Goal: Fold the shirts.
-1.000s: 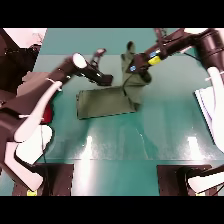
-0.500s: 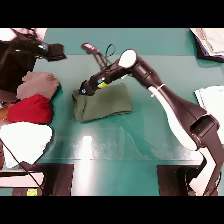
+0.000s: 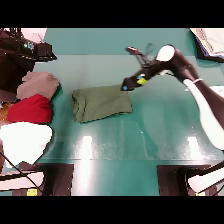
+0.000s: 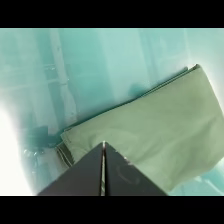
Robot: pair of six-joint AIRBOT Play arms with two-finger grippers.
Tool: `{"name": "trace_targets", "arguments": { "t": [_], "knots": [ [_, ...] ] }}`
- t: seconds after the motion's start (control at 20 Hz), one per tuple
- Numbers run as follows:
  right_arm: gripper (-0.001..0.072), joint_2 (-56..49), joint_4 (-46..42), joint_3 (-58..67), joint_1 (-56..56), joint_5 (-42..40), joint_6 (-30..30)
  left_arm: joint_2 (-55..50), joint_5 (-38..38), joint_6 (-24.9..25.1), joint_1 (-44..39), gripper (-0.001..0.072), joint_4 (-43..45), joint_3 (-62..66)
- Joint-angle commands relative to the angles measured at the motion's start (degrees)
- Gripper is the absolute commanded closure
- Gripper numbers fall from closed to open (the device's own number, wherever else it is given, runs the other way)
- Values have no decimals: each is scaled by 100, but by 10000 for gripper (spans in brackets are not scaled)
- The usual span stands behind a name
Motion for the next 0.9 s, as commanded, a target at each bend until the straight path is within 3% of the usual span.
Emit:
{"name": "trace_targets", "arguments": {
  "t": [0.0,0.15,0.35,0.65,0.7,0.8,0.85],
  "knots": [
    [-6,271,343,-1189,-1067,-214,197,-9,-31,28,-15,683,-87,-2],
    [1,-52,1156,-1641,-1427,-391,188,-9,118,31,-111,683,-107,-98],
    [22,-629,1679,-1589,-1095,-420,131,-9,306,153,-223,683,-114,-210],
    [23,-1440,1847,-382,-142,-476,74,-22,348,181,-251,683,-116,-210],
    [99,-1567,1847,-173,-11,-507,74,-22,337,179,-251,683,-116,-210],
    [390,-1725,1840,111,190,-538,72,-22,243,179,-251,683,-116,-210],
    [587,-1740,1838,179,254,-555,26,-22,190,179,-251,683,-116,-210]
  ]
}}
